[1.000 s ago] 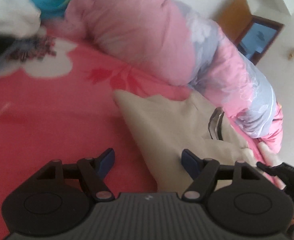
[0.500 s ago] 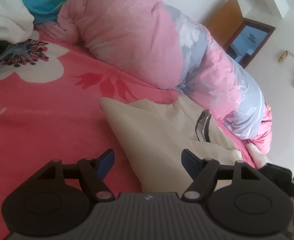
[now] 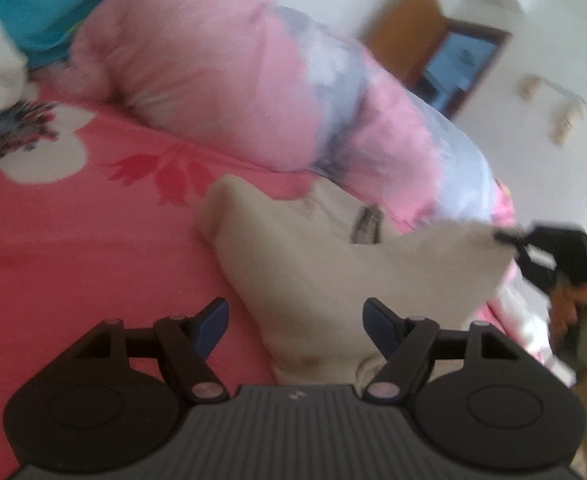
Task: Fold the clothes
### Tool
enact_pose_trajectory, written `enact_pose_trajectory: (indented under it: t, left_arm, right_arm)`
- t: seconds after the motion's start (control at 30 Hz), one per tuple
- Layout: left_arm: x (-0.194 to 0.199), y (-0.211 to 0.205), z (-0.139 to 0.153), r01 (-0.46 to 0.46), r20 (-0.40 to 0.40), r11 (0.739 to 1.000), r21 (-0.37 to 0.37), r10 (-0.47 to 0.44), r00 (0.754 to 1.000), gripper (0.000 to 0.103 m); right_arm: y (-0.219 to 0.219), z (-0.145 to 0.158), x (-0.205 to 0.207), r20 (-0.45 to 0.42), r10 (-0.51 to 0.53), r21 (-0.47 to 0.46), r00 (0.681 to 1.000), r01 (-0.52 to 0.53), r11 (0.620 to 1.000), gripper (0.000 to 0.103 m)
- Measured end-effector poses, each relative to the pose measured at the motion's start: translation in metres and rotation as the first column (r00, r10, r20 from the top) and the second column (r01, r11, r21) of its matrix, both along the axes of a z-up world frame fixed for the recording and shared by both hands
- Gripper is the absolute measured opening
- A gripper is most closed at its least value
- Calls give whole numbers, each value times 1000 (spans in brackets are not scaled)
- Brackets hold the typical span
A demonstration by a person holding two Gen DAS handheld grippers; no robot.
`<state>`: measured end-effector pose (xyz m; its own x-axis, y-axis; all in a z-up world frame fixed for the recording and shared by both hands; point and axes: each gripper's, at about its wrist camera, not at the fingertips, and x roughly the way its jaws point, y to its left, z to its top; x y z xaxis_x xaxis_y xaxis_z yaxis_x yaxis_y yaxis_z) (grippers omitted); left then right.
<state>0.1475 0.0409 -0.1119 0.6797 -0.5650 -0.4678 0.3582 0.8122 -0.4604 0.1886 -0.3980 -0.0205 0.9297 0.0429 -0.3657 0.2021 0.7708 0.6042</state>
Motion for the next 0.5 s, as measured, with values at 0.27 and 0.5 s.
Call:
enact_pose_trajectory:
  t: [0.27, 0.5]
  left_arm:
    - [-27, -56, -15, 101, 68, 953, 284, -126, 990, 75]
    - [-24, -52, -17, 76, 62, 954, 291, -98, 993, 75]
  right_arm:
    - [-15, 4, -6, 26, -47, -38, 999, 48, 998, 7]
    - [-42, -58, -30, -112, -122, 7, 986, 123, 992, 7]
